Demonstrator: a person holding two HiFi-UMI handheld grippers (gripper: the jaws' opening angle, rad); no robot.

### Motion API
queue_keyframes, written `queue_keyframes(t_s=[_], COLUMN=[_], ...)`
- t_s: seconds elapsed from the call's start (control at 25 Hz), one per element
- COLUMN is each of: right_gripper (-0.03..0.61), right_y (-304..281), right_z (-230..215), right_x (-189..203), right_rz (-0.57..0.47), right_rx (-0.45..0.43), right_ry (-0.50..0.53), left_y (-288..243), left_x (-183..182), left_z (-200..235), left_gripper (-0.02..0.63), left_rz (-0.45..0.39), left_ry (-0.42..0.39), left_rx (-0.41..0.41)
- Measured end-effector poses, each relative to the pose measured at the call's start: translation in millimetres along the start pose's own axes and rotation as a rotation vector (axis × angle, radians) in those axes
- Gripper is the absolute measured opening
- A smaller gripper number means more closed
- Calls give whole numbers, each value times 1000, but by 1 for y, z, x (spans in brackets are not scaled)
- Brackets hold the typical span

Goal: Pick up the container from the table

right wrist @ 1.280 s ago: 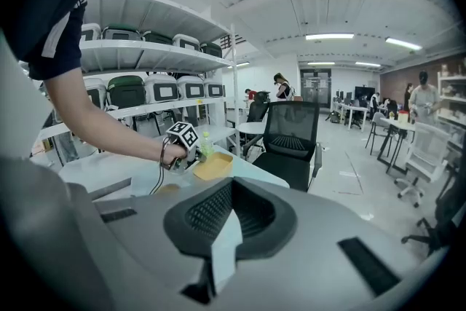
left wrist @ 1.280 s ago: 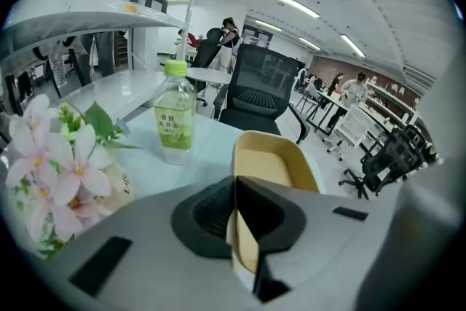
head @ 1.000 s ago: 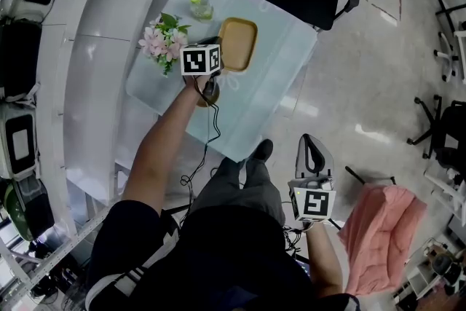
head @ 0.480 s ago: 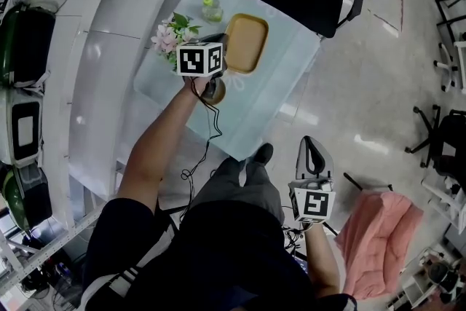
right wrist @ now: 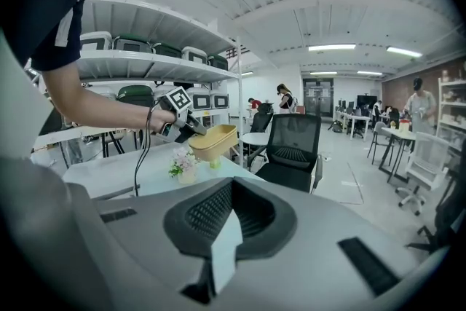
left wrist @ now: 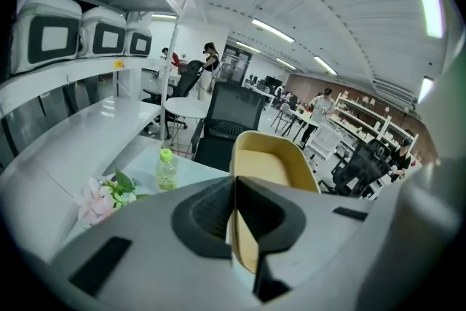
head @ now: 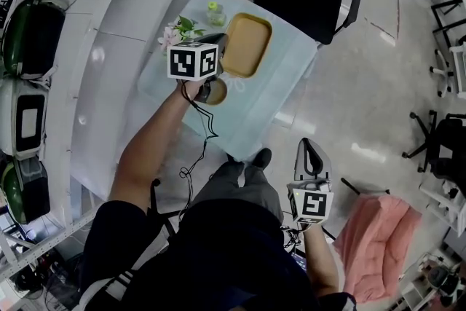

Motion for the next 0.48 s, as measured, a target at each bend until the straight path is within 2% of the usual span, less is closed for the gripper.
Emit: queue_keyframes(t_s=[0.16, 0.48], right_gripper=[0, 0], right_y=[9, 24], right_z=[1, 1], right_x=[-3, -12], right_rz=[-15, -44], right_rx=[-3, -8], right_ry=[1, 1], left_y=[19, 61], left_x=[-5, -19], left_z=[-17, -55], left_gripper=[15, 15], left_rz=[-10, -52], left_ry=[-6, -66], left_rx=[33, 76])
Point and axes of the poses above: the fingertips, and each gripper's own axes: y backward along the fingers, z to its left, x out of its underside, the point moved 4 cm from there along y, backward along the fingers, and after that the axes turned 11 degrees about x, right-handed, at the moved point
